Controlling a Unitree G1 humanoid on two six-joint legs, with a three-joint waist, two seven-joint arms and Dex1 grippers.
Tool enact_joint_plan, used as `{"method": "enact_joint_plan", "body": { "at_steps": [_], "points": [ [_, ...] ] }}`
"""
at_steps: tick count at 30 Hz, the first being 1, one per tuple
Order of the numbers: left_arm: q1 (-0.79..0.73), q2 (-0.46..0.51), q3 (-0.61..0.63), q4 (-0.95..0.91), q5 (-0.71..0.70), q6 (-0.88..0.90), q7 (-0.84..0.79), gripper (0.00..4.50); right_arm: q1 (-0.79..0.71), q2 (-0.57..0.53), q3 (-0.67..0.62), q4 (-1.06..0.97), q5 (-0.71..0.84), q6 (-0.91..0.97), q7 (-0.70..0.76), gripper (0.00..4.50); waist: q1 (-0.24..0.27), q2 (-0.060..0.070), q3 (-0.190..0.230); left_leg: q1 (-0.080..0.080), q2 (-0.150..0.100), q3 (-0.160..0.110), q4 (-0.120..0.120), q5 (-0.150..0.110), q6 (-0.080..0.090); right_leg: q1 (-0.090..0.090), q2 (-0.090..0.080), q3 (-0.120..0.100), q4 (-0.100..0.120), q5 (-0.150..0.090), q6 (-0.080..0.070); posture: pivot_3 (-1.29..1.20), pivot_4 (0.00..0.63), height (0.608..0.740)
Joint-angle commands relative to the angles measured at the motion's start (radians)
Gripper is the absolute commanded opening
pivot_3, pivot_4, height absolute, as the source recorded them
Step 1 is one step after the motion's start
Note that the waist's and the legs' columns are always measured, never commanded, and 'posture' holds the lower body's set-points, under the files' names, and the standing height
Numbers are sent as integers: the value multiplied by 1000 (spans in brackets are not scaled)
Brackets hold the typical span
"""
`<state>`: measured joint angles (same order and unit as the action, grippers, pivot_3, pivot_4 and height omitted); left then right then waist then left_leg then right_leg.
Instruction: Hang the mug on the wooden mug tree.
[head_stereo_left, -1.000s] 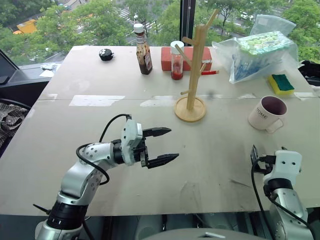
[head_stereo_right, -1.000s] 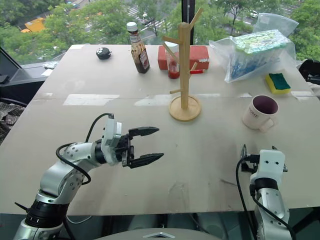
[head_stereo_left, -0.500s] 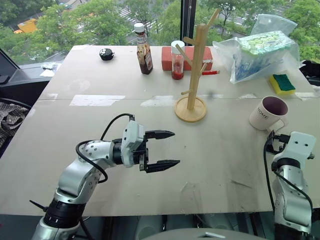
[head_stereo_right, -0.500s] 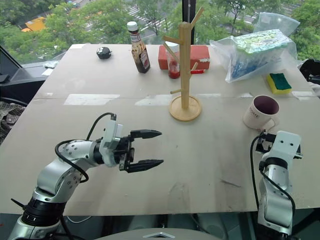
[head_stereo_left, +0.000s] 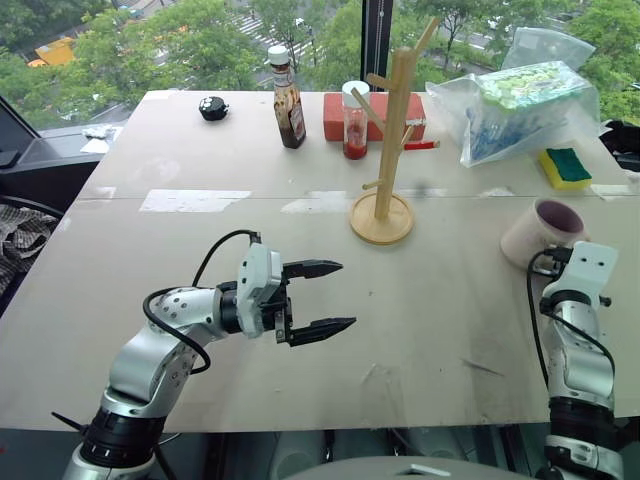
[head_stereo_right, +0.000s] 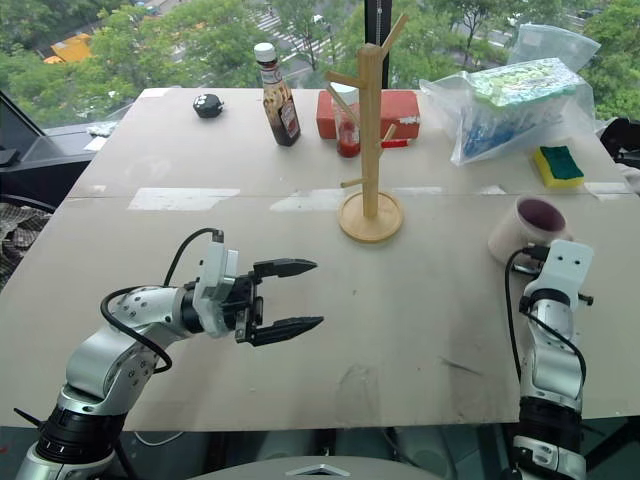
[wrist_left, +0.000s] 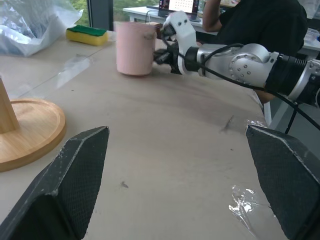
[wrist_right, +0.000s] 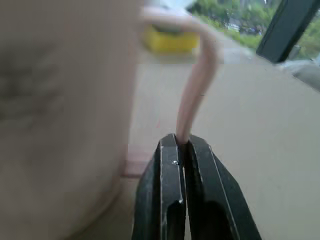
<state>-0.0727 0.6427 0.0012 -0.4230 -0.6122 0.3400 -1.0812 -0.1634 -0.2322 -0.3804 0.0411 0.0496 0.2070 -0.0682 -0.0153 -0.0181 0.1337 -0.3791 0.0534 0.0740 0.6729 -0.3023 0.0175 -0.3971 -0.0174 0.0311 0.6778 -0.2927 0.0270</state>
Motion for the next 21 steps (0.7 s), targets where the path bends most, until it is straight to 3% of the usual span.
{"method": "enact_joint_plan", "body": {
  "at_steps": [1,8,13,21],
  "points": [
    [5,-5,38,-19,-16,-21,14,4500,-6,-38,-16,46,40,-65,64,45,1,0,0,0,0,0,0,0,0,0,0,0,0,0,0,0,150,740],
    [46,-60,76,24,18,-116,53,4500,-22,-147,44,29,134,-180,340,45,-5,2,1,0,0,0,0,0,0,0,0,1,0,0,0,0,150,740],
    [87,-95,127,75,-39,-155,14,4500,-87,-229,111,-37,229,-162,563,45,-8,4,2,0,1,0,0,0,0,0,0,1,0,0,0,0,150,740],
    [137,-58,228,54,-197,-114,-77,4500,-374,-341,260,-18,357,-19,900,45,-5,4,2,0,1,0,0,-1,2,-1,-1,1,0,0,0,0,150,740]
  ]
}}
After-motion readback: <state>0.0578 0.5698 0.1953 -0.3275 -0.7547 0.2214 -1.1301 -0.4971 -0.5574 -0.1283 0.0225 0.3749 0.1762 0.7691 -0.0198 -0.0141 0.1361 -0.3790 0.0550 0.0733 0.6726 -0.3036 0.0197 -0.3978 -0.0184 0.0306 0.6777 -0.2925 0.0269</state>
